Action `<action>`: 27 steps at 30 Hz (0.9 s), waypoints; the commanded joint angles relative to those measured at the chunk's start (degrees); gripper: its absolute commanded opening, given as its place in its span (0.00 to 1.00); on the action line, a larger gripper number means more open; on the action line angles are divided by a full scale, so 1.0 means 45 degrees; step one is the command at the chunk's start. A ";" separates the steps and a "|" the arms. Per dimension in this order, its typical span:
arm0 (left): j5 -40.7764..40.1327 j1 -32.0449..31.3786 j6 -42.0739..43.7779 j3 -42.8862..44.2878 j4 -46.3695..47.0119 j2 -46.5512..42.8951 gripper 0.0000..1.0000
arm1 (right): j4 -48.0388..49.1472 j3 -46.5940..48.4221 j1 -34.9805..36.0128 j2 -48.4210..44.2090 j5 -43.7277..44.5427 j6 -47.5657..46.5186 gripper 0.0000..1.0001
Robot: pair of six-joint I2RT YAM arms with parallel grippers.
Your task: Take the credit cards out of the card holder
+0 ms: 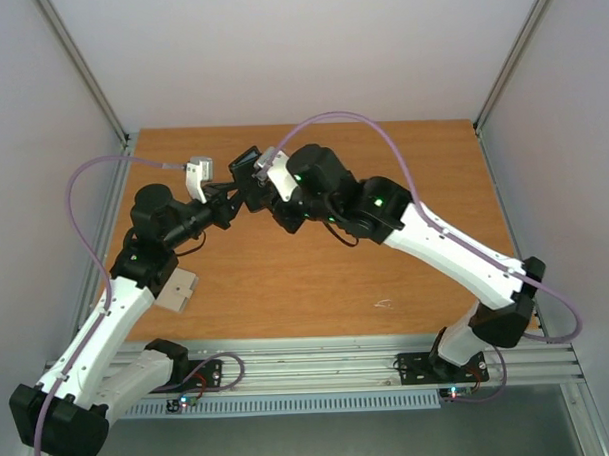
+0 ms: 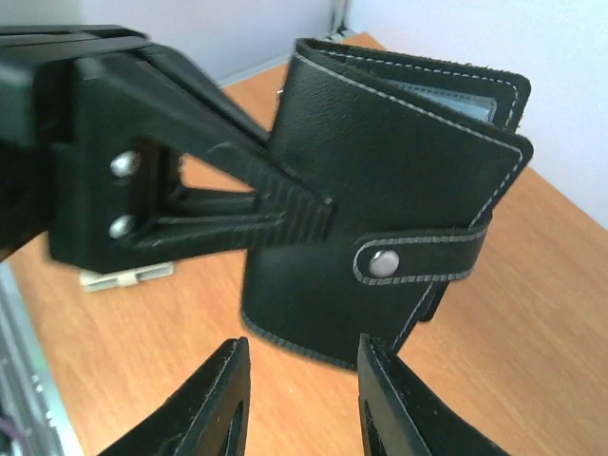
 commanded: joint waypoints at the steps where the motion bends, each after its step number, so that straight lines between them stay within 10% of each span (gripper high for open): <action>1: -0.0045 0.0009 -0.0191 0.0314 0.0423 -0.0018 0.00 | 0.0200 0.1158 -0.0072 0.0982 0.1189 -0.0607 0.32; 12: 0.1025 0.0009 -0.0228 0.0202 0.1157 -0.0113 0.00 | 0.0695 0.1913 -0.0072 0.2369 0.2878 -0.1342 0.25; 17: 0.1305 0.0009 -0.0204 0.0187 0.1387 -0.0153 0.00 | 0.0664 0.1906 -0.0091 0.2664 0.3734 -0.1589 0.01; 27: 0.1362 0.0009 -0.0060 0.0043 0.1346 -0.0258 0.00 | -0.0077 0.1072 -0.1911 0.1538 0.4325 -0.0802 0.01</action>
